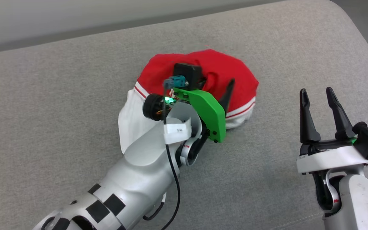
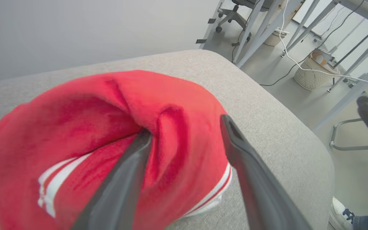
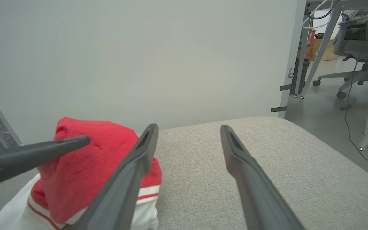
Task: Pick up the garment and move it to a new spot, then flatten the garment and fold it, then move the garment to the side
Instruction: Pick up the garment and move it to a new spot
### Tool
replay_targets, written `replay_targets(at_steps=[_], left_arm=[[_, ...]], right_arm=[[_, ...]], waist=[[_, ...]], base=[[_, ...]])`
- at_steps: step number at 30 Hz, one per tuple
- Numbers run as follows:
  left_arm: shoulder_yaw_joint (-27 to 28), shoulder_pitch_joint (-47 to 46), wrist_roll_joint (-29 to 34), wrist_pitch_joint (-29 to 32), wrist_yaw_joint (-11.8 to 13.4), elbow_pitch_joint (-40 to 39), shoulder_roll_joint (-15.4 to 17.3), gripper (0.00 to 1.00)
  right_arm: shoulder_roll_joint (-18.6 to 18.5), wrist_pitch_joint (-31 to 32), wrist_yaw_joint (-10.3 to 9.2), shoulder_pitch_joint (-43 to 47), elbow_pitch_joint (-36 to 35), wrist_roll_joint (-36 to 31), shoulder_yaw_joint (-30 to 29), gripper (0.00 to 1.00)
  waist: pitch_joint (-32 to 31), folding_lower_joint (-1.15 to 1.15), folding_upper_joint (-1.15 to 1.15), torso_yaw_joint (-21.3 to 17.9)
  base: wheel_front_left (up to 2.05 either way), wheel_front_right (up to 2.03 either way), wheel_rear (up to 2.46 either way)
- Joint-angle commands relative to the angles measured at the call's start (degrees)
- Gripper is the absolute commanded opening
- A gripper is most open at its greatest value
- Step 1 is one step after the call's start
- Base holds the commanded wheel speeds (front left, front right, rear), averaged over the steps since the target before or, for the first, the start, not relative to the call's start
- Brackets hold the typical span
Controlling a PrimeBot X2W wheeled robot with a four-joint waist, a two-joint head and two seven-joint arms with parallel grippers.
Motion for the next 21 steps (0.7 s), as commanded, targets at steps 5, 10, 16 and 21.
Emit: replay_targets(at_steps=[5, 10, 16, 21], left_arm=[[-4.60, -2.74, -2.33, -3.09, -1.30, 2.10, -0.23, 1.00], [-6.64, -4.86, -1.23, -7.16, -3.66, 5.40, -0.23, 1.00], [-4.64, -6.22, 1.97, -10.40, -5.35, 7.50, 0.88, 1.00], [2.18, -3.54, 8.64, -10.64, -3.66, 1.57, 6.36, 1.00]], right_arm=[[-0.09, -0.26, -0.04, -1.06, 0.14, 0.39, 0.96, 1.00], [-0.09, -0.26, -0.04, -0.82, 0.34, -0.57, 0.02, 1.00], [-0.09, -0.26, -0.04, 0.67, 0.51, -2.67, -2.47, 1.00], [-0.09, -0.26, -0.04, 2.29, 0.35, -4.65, -4.57, 1.00]], waist=[[1.00, 0.00, 0.63, 0.36], [-0.76, 0.00, 0.63, 3.53], [-4.53, 0.00, 0.63, 9.23], [-7.63, 0.00, 0.63, 14.44]], base=[[0.00, 0.00, 0.00], [0.00, 0.00, 0.00], [0.00, 0.00, 0.00], [0.00, 0.00, 0.00]])
